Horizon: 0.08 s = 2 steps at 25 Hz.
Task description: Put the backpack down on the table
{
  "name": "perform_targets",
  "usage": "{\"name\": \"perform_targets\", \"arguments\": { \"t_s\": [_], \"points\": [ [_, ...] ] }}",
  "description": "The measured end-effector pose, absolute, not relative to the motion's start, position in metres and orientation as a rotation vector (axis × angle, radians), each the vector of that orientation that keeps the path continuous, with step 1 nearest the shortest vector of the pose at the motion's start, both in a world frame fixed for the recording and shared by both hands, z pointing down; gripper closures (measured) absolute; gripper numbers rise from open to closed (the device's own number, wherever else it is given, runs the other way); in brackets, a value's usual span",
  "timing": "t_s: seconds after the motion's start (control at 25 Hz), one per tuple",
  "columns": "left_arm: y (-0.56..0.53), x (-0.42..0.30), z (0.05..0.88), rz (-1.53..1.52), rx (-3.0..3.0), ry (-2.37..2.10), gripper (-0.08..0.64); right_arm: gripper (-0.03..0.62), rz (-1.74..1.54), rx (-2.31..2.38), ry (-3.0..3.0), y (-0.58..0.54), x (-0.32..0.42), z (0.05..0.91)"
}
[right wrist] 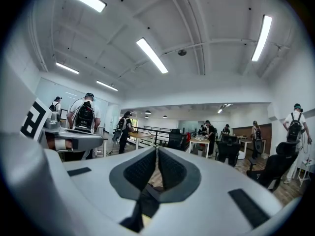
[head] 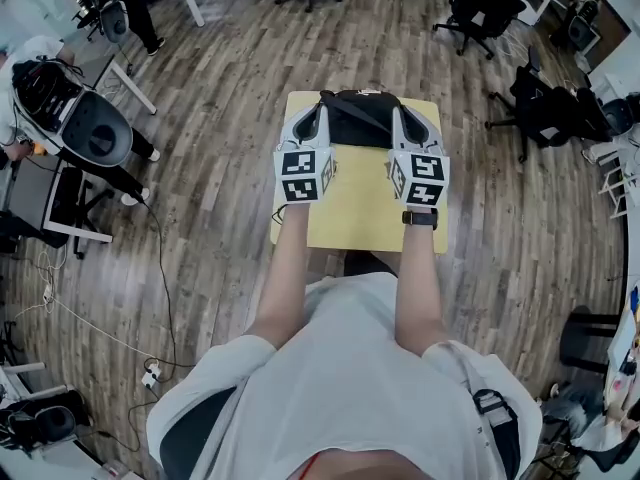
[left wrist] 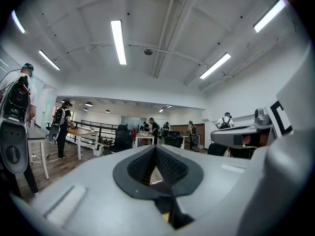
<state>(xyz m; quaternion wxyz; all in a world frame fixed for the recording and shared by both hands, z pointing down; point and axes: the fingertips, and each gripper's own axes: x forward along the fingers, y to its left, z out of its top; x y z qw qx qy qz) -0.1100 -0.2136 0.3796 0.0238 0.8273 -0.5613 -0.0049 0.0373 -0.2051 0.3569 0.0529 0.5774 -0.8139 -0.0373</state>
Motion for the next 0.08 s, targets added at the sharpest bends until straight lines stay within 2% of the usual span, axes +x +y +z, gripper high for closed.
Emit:
{"name": "perform_targets", "arguments": {
  "t_s": [0.08],
  "points": [
    [-0.2153,-0.1104,0.3847,-0.008,2.557,-1.723,0.549,0.569,-0.111,1.743,-2.471,-0.2073,0.034,0.3609]
  ]
}}
